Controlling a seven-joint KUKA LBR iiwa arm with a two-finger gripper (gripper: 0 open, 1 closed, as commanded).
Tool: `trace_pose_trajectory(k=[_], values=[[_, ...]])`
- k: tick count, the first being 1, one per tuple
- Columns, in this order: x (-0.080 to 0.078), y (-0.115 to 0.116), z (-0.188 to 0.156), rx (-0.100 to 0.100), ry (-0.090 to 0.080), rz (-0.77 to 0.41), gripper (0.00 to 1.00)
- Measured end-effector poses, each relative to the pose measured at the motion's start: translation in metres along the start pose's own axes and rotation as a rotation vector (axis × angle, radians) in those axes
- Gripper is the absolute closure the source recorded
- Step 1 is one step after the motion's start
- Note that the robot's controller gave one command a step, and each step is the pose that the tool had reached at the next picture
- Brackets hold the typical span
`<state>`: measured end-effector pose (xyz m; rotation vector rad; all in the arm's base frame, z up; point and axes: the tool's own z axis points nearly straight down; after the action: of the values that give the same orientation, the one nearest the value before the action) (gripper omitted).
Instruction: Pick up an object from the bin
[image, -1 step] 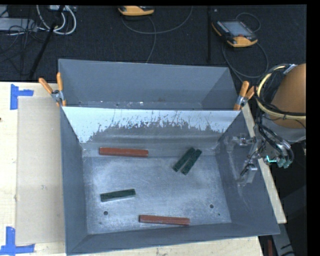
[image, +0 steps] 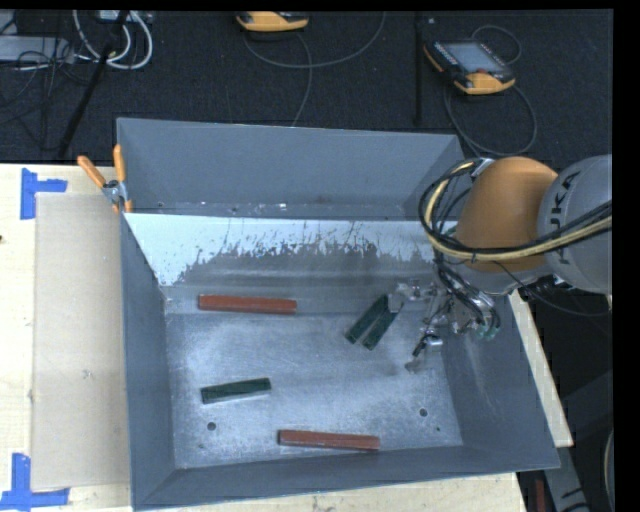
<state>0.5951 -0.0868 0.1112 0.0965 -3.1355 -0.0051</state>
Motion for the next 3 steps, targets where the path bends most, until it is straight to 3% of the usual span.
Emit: trace_pose_trajectory(k=[1, 2, 3], values=[[-0.022, 0.069, 0.044, 0.0, -0.002, 0.024, 0.0], [-0.015, 0.007, 0.032, 0.006, -0.007, 0.086, 0.0], [-0.016, 0.011, 0.032, 0.004, -0.007, 0.078, 1.0]])
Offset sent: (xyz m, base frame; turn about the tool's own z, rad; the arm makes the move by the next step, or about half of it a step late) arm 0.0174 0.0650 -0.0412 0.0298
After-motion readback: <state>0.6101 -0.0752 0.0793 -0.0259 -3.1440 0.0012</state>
